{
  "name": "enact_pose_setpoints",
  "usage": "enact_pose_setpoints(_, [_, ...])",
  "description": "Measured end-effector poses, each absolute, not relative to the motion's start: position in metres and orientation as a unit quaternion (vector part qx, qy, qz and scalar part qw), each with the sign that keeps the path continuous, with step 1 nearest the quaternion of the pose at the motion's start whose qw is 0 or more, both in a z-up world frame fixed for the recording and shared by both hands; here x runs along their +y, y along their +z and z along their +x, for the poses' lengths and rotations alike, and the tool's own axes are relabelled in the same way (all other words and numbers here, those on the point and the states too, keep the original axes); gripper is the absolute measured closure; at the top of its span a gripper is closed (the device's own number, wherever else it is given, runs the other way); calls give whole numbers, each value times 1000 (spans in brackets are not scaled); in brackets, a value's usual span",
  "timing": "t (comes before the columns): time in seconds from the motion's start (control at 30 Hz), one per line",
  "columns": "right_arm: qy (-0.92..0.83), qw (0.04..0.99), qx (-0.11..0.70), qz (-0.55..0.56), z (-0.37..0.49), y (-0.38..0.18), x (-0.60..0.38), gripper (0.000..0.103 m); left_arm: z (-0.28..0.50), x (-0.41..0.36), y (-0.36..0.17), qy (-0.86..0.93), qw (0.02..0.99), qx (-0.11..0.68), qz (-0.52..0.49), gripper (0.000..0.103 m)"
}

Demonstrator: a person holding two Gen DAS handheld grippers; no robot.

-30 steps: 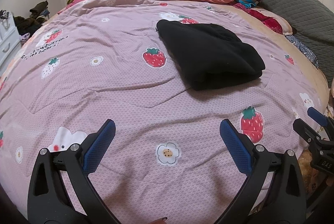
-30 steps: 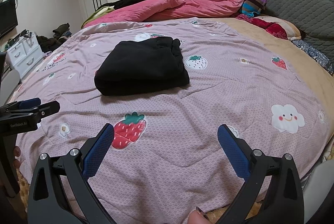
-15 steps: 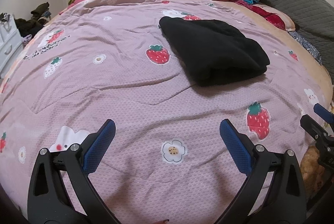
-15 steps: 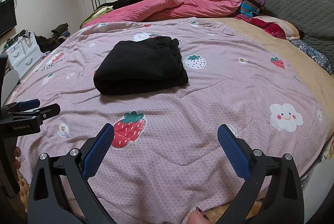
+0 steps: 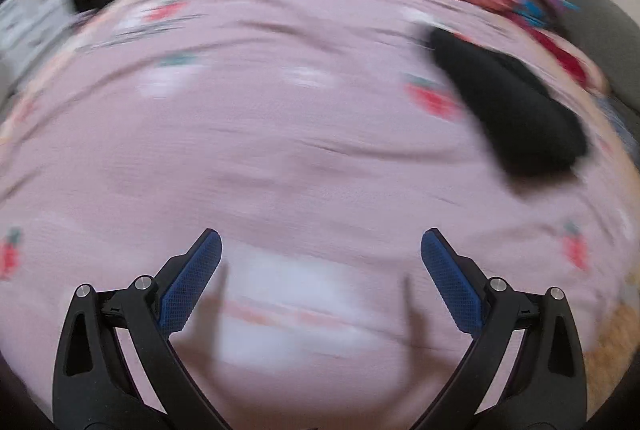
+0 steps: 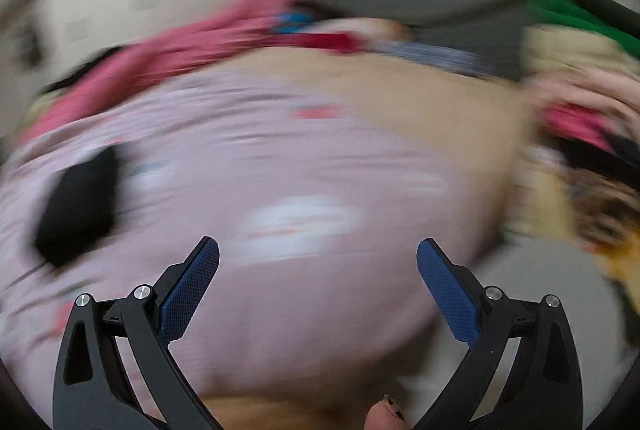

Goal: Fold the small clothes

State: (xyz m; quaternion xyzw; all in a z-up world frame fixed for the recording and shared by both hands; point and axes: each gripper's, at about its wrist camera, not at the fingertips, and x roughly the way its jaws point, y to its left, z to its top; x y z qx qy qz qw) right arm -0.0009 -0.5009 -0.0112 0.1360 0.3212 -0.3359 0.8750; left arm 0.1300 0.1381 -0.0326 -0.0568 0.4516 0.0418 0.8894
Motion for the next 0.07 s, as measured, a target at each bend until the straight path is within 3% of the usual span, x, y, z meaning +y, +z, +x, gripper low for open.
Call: enact_pose_setpoints(0.07, [-432,822,331,169,-24,-32,-567,4,139,188,-30,89,887,447,-68,9])
